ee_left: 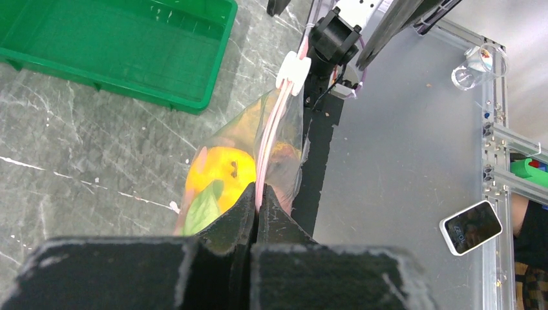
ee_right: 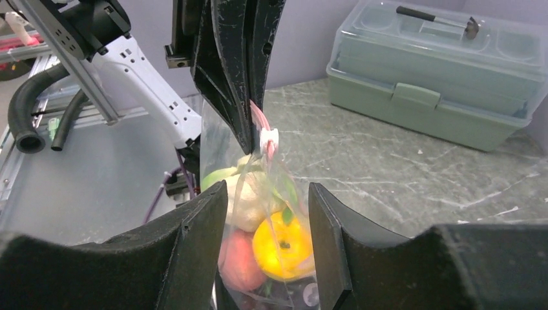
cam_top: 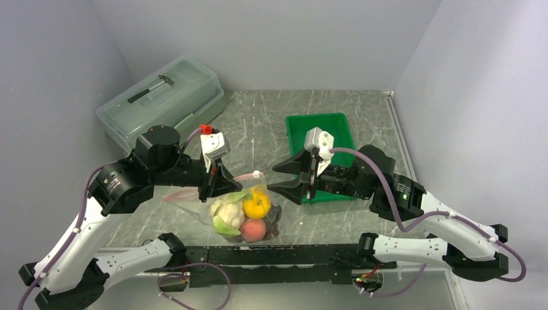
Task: Place the food in the zip-top bag and seal the zipper
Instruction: Zip the zipper food storage bag at the center of the board.
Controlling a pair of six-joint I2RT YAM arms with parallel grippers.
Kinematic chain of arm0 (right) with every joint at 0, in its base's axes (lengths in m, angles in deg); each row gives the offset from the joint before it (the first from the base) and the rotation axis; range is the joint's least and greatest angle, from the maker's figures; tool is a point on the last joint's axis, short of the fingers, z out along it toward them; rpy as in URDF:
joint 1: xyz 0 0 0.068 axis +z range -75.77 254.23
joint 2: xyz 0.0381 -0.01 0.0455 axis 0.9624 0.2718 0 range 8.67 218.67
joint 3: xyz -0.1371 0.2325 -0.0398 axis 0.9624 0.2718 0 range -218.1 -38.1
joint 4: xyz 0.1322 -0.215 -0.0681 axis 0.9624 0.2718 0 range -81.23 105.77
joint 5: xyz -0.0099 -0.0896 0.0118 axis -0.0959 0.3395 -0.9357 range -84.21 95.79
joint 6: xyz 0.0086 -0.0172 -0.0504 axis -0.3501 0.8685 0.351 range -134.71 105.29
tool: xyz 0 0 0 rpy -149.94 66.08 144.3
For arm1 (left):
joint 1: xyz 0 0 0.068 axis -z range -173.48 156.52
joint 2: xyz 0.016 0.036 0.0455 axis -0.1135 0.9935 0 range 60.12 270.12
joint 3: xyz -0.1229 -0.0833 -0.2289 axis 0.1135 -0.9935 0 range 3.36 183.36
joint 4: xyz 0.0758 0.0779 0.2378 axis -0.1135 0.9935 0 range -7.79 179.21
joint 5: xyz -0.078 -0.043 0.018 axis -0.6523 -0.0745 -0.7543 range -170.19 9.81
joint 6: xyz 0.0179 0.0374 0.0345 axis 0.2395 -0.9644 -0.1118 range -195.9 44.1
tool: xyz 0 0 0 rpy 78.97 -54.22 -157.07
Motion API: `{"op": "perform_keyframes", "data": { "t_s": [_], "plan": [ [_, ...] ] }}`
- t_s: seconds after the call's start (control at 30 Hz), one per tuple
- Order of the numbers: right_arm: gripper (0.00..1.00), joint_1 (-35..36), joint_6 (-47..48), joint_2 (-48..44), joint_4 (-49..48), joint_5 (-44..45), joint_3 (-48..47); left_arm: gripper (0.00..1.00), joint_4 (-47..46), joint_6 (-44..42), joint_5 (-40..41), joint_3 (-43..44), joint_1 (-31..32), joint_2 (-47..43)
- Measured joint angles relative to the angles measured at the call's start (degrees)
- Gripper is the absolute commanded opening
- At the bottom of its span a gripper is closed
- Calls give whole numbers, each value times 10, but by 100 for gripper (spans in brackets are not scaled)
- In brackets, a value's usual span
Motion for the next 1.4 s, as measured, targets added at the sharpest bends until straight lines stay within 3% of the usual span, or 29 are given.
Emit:
{"op": "perform_keyframes", "data": {
  "t_s": [0.57,0.87,1.1,1.27,1.4],
  "plan": [
    [54,0,-3,43,-67,-31,39,0,5,0,0,9,0,0],
    [49,0,-13,68,-121,-63,39,0,5,0,0,9,0,0],
    [33,0,-17,83,-129,-70,39,0,5,1,0,9,0,-1],
    [15,0,-16,83,-129,-80,39,0,4,1,-1,9,0,-2],
    [12,0,-17,83,-128,-84,39,0,5,1,-1,9,0,-3]
  ]
}}
